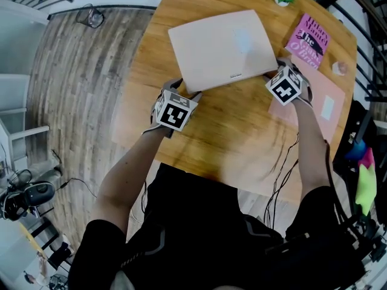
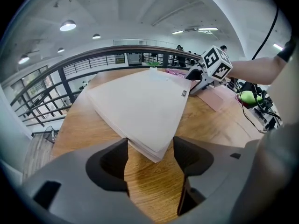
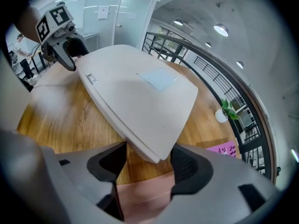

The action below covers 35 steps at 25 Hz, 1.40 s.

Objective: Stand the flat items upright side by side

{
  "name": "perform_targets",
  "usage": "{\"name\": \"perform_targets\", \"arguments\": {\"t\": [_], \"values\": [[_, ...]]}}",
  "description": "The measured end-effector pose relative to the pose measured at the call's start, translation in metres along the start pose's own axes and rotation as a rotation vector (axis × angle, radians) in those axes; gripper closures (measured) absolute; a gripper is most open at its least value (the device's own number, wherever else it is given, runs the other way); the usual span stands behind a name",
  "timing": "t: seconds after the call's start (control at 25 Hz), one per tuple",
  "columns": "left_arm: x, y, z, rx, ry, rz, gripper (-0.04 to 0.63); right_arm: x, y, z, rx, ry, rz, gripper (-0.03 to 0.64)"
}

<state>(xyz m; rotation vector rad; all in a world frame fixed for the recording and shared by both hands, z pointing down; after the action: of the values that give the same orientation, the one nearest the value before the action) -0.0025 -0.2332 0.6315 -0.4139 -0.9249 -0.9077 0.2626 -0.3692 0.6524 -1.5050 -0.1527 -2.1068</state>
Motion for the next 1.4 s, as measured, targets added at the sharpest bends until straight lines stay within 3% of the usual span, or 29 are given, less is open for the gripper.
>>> {"name": "perform_targets", "arguments": {"t": [0.32,0.52,1.08,1.4], "values": [[-0.003,-0.008,0.008,0.015,-0.021,0.023,0.276,-0.033,-0.012,-0.009,0.0,0.034,0.027,0.327],[-0.003,-0.009,0.012,0.042,-0.029,0.05,0.275,-0.062,-0.024,-0.01,0.055,0.065,0.032,0.336],[-0.001,-0.015,0.023,0.079,-0.035,0.177,0.275,-0.154,-0.064,-0.041,0.046,0.09,0.177,0.356],[0.004,-0.023,0.024,0.18,-0.044,0.225,0.278,-0.206,-0.096,-0.088,-0.014,0.131,0.262,0.361]]}}
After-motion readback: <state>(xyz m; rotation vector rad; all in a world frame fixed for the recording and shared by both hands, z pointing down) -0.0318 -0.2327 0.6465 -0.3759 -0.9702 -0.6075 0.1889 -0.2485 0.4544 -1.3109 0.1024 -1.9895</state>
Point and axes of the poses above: the fingertips, and each gripper's own axes: x forward along the fingers, y to its right, z out of its underside, the point moved 5 cm from there along -x, backward along the fingers, and after that the axes turned 10 degrees about x, right-handed, at the moved point
